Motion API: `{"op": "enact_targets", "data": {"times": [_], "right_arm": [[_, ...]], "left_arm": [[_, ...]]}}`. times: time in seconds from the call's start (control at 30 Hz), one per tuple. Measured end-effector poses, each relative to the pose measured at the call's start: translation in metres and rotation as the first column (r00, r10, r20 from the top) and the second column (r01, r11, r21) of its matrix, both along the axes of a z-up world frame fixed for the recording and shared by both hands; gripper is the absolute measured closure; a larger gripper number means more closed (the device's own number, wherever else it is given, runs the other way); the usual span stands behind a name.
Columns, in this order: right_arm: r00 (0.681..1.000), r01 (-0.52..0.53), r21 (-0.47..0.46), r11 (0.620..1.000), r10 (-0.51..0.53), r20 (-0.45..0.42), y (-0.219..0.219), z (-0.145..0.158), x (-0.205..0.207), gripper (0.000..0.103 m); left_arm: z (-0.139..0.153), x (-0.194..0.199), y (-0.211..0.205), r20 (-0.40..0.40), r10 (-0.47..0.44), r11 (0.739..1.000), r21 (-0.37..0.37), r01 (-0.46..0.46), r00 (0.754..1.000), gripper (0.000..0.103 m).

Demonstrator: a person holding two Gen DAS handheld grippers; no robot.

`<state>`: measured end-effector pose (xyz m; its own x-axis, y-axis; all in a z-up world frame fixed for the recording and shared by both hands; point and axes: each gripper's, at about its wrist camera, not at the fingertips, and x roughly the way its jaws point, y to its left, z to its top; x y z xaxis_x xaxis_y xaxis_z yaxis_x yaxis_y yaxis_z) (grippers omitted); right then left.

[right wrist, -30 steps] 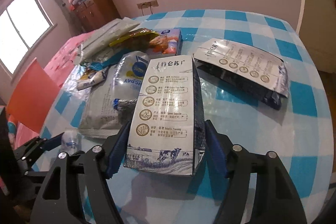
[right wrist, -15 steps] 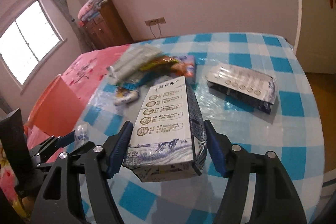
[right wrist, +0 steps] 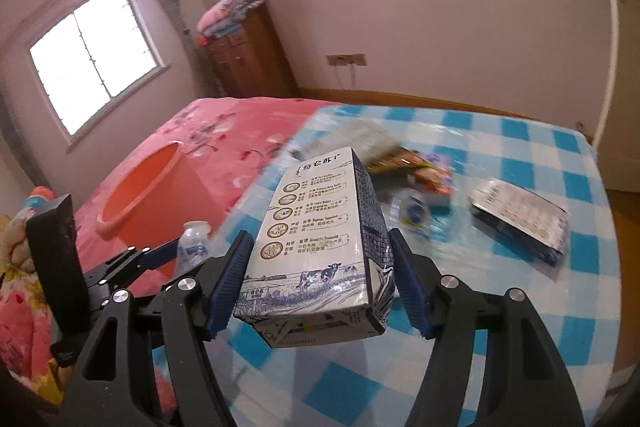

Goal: Collect trash
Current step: 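Carry both items over the orange bucket and open both grippers to drop them, then move both empty grippers back from the bucket to the table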

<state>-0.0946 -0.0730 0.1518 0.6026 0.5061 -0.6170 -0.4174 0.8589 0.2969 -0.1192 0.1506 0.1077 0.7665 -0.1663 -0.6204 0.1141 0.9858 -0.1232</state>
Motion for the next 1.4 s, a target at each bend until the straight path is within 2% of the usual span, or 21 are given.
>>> {"op": "enact_targets", "data": {"times": [0.2,0.4,0.53,0.67,0.83,0.87,0.9,0.97,1.0,1.17,1.27,1.4], "right_arm": [[0.99,-0.14,0.077,0.987,0.139,0.012,0.049,0.027,0.014,0.035],[0.957,-0.289,0.14,0.947,0.289,0.021,0.117,0.047,0.032,0.035],[0.931,-0.363,0.161,0.918,0.365,0.017,0.161,0.054,0.046,0.035],[0.908,-0.414,0.161,0.896,0.419,-0.002,0.205,0.048,0.061,0.035],[0.878,-0.468,0.175,0.866,0.479,-0.024,0.244,0.038,0.067,0.034],[0.879,-0.465,0.176,0.868,0.477,-0.028,0.25,0.034,0.069,0.032],[0.886,-0.448,0.178,0.876,0.461,-0.04,0.253,0.03,0.074,0.028],[0.89,-0.434,0.209,0.876,0.453,-0.051,0.252,0.027,0.078,0.014],[0.897,-0.418,0.224,0.881,0.438,-0.049,0.248,0.025,0.079,0.012],[0.939,-0.313,0.257,0.914,0.338,-0.061,0.214,0.015,0.085,0.01],[0.963,-0.244,0.244,0.938,0.265,-0.053,0.192,0.007,0.084,0.01],[0.983,-0.177,0.193,0.965,0.181,-0.004,0.164,-0.004,0.07,0.01]], "left_arm": [[0.032,-0.006,0.044,0.084,0.107,0.994,0.002,-0.108,0.991,0.037],[0.054,-0.008,0.101,0.138,0.259,0.964,0.02,-0.264,0.956,0.037],[0.055,-0.002,0.136,0.14,0.348,0.934,0.031,-0.355,0.927,0.037],[0.045,0.006,0.167,0.112,0.42,0.904,0.032,-0.426,0.901,0.037],[0.03,0.017,0.187,0.076,0.464,0.883,0.038,-0.467,0.883,0.037],[0.026,0.02,0.191,0.067,0.473,0.879,0.039,-0.476,0.879,0.034],[0.024,0.019,0.194,0.059,0.479,0.876,0.042,-0.481,0.876,0.027],[0.021,0.019,0.196,0.055,0.498,0.864,0.05,-0.5,0.865,0.02],[0.019,0.017,0.197,0.058,0.501,0.862,0.05,-0.504,0.863,0.019],[0.02,0.011,0.197,0.092,0.512,0.854,0.054,-0.517,0.854,0.015],[0.022,0.003,0.192,0.144,0.511,0.853,0.038,-0.52,0.848,0.015],[0.028,-0.01,0.178,0.214,0.48,0.87,0.011,-0.493,0.851,0.014]]}}
